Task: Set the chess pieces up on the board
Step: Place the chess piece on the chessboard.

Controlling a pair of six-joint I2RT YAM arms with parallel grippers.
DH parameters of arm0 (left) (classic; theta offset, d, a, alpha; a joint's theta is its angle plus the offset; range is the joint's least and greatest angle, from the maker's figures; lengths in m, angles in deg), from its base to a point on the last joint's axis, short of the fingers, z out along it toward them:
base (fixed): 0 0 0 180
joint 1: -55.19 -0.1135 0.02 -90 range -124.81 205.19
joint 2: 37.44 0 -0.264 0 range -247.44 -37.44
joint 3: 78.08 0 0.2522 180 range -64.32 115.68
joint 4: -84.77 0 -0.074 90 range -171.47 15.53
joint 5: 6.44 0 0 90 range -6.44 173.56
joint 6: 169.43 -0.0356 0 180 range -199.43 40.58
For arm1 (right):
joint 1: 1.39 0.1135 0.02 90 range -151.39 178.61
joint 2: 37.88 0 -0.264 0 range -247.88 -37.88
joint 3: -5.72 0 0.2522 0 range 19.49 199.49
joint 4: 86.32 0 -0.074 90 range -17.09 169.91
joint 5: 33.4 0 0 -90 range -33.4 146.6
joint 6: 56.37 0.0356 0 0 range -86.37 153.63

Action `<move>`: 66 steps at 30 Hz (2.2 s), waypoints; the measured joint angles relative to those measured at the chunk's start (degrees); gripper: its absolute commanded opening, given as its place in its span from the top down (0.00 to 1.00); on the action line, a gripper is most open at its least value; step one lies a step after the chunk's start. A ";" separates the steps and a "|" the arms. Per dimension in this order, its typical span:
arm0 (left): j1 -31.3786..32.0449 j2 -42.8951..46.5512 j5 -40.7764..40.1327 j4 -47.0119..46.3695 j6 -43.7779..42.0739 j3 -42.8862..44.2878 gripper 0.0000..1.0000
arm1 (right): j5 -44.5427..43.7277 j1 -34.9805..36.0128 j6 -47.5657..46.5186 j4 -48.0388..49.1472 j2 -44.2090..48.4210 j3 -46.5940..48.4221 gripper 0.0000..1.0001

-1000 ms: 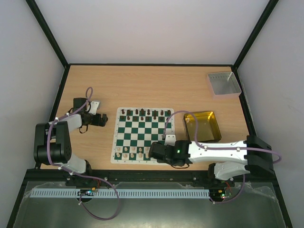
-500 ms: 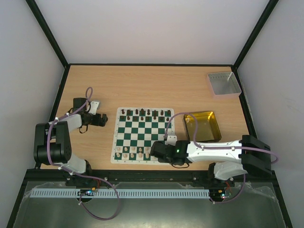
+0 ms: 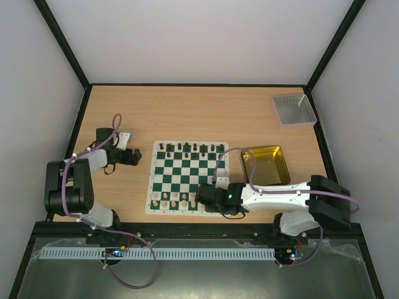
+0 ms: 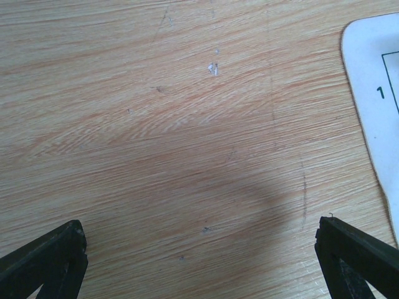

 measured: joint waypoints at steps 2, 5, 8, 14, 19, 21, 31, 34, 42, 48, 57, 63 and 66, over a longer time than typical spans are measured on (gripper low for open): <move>0.00 -0.09 0.00 -0.02 0.00 0.11 0.01 | 0.17 -0.07 -0.13 0.35 -0.09 -0.02 0.95; 0.00 -0.11 0.00 0.00 0.00 0.11 0.01 | 0.39 -0.15 -0.20 0.59 -0.15 0.00 0.94; 0.00 -0.11 0.00 0.00 0.00 0.11 0.01 | 0.55 -0.22 -0.33 0.83 -0.42 -0.02 0.92; 0.00 -0.11 0.00 0.00 0.00 0.11 0.01 | 0.66 -0.26 -0.46 1.38 -0.72 0.00 0.91; 0.00 -0.11 0.00 0.00 0.00 0.11 0.00 | 0.66 -0.26 -0.70 1.36 -1.05 0.00 0.93; 0.00 -0.11 0.00 0.00 0.00 0.11 0.01 | 0.61 -0.31 -0.98 1.29 -1.05 0.00 0.94; 0.00 -0.13 0.00 0.00 0.00 0.11 0.00 | 0.57 -0.31 -1.44 0.02 -1.07 0.59 0.95; 0.00 -0.22 0.00 0.00 0.00 0.17 0.00 | 0.46 -0.31 -1.44 -0.50 -1.07 0.79 0.95; -0.04 -0.68 0.00 0.04 0.00 0.70 0.00 | 0.37 -0.37 -1.49 -1.29 -1.07 1.05 0.94; -0.04 -0.68 0.00 0.04 0.00 0.70 0.00 | 0.44 -0.37 -1.60 -1.22 -1.07 1.11 0.91; -0.04 -0.70 0.00 0.07 0.00 0.70 0.01 | 0.68 -0.37 -2.10 -0.96 -2.12 1.14 0.83; -0.04 -0.70 0.00 0.07 0.00 0.70 0.01 | 0.92 -0.37 -2.36 -0.74 -2.43 1.14 0.80; -0.04 -0.70 0.00 0.04 0.02 0.70 0.01 | 0.90 -0.37 -2.43 -0.76 -2.56 1.20 0.78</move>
